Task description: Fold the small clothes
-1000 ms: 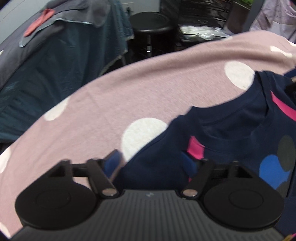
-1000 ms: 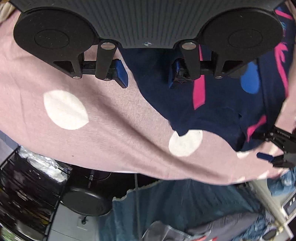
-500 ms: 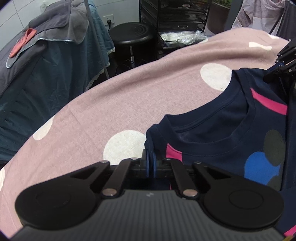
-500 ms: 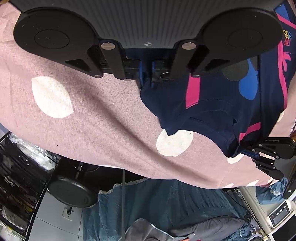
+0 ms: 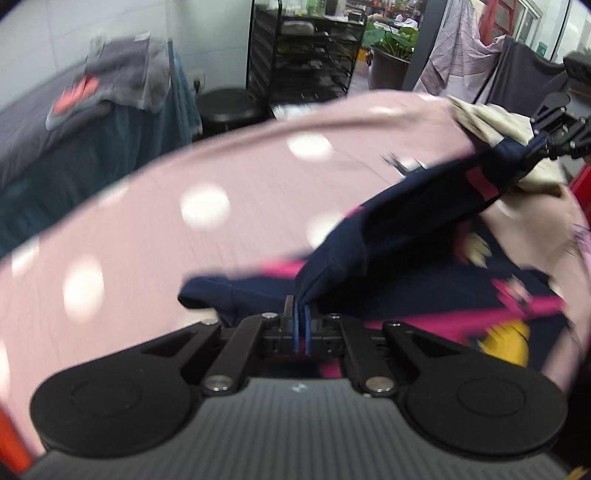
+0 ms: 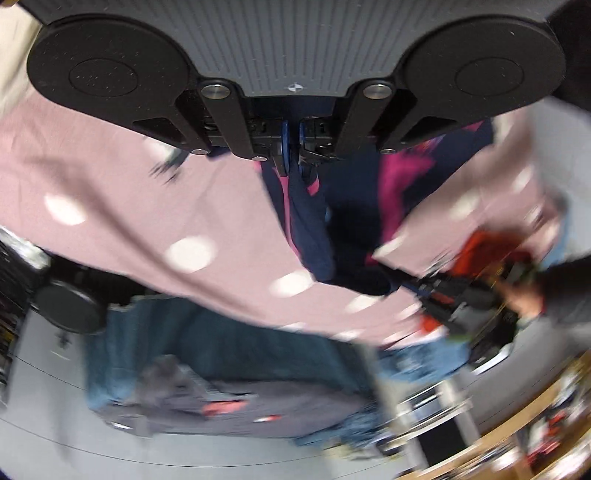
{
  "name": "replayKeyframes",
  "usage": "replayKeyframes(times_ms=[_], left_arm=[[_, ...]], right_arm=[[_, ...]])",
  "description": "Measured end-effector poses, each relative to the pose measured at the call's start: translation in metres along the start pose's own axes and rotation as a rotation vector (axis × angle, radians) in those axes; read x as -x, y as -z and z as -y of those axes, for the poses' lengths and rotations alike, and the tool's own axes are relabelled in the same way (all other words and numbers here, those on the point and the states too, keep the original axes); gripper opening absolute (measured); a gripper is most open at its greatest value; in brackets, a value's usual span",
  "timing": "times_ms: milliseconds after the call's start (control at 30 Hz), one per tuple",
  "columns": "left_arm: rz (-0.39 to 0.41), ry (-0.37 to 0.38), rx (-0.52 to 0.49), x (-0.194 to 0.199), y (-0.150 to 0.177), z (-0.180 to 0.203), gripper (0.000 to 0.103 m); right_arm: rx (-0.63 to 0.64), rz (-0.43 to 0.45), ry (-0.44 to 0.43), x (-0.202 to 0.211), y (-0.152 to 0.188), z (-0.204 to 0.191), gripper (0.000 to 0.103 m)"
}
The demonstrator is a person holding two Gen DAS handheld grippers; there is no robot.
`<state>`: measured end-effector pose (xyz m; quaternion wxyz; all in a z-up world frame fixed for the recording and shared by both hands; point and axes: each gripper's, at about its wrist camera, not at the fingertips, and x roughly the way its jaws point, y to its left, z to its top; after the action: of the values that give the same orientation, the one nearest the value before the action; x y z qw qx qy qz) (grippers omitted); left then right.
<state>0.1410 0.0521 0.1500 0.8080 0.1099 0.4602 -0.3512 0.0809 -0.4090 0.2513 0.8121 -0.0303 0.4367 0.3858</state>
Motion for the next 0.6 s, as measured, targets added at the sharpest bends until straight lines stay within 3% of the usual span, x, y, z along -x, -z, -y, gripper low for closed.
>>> replayKeyframes(times_ms=[233, 333, 400, 433, 467, 533, 600], left_arm=[[-0.154, 0.111, 0.118, 0.03, 0.123, 0.072, 0.003], [-0.214, 0.08, 0.155, 0.018, 0.161, 0.09, 0.003], [-0.257, 0.08, 0.2, 0.007, 0.18, 0.095, 0.007], [-0.271, 0.071, 0.217, 0.004, 0.187, 0.096, 0.008], [-0.277, 0.064, 0.223, 0.004, 0.19, 0.097, 0.011], [-0.262, 0.037, 0.201, 0.014, 0.191, 0.1, 0.026], [-0.237, -0.008, 0.165, 0.03, 0.185, 0.105, 0.055]], right_arm=[[0.046, -0.195, -0.078, -0.003, 0.086, -0.083, 0.009], [0.047, -0.215, -0.045, -0.018, 0.112, -0.103, 0.011], [0.032, -0.267, -0.048, -0.037, 0.123, -0.107, 0.022], [0.031, -0.289, -0.044, -0.045, 0.126, -0.108, 0.035], [0.027, -0.294, -0.019, -0.05, 0.129, -0.11, 0.045], [0.009, -0.27, 0.01, -0.044, 0.136, -0.112, 0.046], [-0.038, -0.243, 0.04, -0.027, 0.137, -0.109, 0.046]])
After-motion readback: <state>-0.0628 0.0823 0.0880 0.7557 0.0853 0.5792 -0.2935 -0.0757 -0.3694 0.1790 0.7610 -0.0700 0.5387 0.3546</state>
